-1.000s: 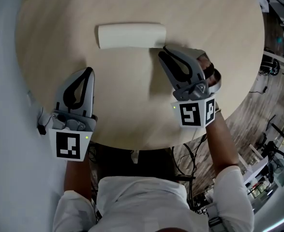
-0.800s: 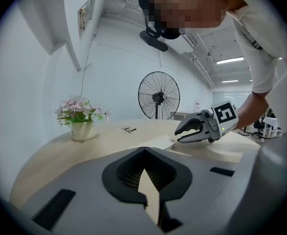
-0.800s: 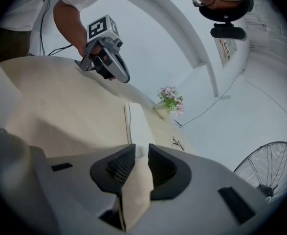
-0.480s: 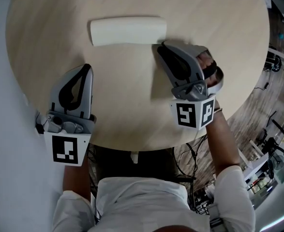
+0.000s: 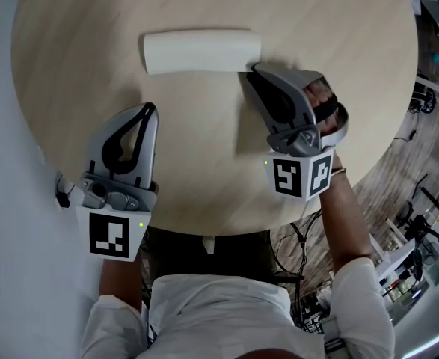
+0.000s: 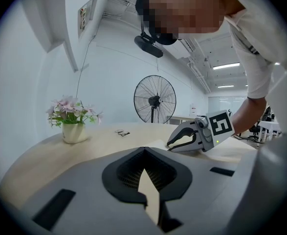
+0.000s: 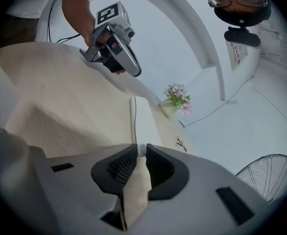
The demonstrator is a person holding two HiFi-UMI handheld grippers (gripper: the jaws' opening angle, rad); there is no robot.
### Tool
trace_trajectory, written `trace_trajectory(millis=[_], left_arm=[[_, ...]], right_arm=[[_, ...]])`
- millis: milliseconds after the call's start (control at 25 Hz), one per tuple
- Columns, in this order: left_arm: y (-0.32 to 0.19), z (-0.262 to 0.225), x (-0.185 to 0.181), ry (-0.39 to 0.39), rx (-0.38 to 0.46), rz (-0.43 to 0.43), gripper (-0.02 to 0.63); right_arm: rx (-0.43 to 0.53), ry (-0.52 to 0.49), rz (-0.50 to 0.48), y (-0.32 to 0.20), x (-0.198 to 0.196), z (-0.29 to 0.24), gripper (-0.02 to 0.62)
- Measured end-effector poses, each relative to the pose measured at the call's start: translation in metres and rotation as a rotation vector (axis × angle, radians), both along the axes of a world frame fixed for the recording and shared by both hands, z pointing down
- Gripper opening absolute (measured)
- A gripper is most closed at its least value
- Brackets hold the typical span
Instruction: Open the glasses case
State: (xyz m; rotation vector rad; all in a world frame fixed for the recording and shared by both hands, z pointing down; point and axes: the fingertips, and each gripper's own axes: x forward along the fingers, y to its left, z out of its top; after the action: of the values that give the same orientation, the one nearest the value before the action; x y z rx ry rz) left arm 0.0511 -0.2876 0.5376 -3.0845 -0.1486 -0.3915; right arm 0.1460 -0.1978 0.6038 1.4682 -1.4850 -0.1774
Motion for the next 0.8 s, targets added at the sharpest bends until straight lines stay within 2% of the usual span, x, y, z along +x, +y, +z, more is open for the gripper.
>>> trace_trajectory(millis=[440, 800], left_arm=[[-0.005, -0.005, 0.001, 0.021, 0.020, 0.006, 0.011], [-0.007, -0.011, 0.008, 0.006, 0.036, -0.012, 0.011]], right_arm=[[-0.014, -0.021, -0.010, -0.002, -0.003, 0.000, 0.052], [-0.013, -0.036, -0.016, 0.005, 0.006, -0.012, 0.035]])
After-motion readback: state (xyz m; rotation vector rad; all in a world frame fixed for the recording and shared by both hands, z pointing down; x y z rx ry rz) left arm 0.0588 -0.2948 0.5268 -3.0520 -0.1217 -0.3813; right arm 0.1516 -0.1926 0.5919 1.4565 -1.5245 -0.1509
